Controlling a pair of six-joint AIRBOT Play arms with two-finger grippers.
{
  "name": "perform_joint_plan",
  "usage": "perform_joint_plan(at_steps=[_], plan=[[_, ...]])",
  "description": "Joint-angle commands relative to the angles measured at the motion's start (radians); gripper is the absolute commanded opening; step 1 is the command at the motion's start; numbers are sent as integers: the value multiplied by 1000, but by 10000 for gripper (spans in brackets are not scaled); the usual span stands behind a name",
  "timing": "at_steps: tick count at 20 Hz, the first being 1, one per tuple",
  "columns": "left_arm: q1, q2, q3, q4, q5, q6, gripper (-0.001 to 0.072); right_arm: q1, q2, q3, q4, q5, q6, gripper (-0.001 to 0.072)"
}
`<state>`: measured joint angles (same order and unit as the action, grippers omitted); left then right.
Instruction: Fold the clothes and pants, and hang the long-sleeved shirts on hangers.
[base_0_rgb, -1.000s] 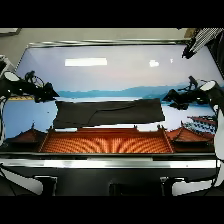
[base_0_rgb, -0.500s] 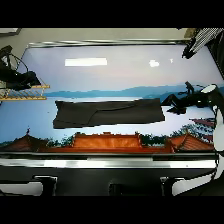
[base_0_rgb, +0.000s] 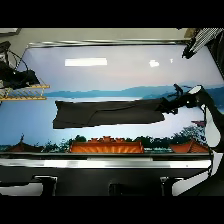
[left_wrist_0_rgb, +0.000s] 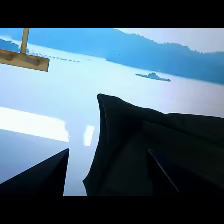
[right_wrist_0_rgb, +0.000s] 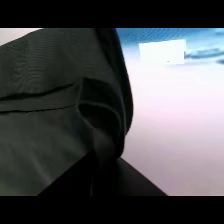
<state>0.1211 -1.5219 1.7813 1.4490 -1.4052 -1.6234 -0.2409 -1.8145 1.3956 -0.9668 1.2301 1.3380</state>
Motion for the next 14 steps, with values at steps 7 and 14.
perform_joint_plan(at_steps=[7,14], plan=[[-125,-47,-227,-365,176,-20,14,14,250,20,-115,135,152,33],[-513,-245,-386,-731,528,-16,14,14,432,20,-206,196,271,33]])
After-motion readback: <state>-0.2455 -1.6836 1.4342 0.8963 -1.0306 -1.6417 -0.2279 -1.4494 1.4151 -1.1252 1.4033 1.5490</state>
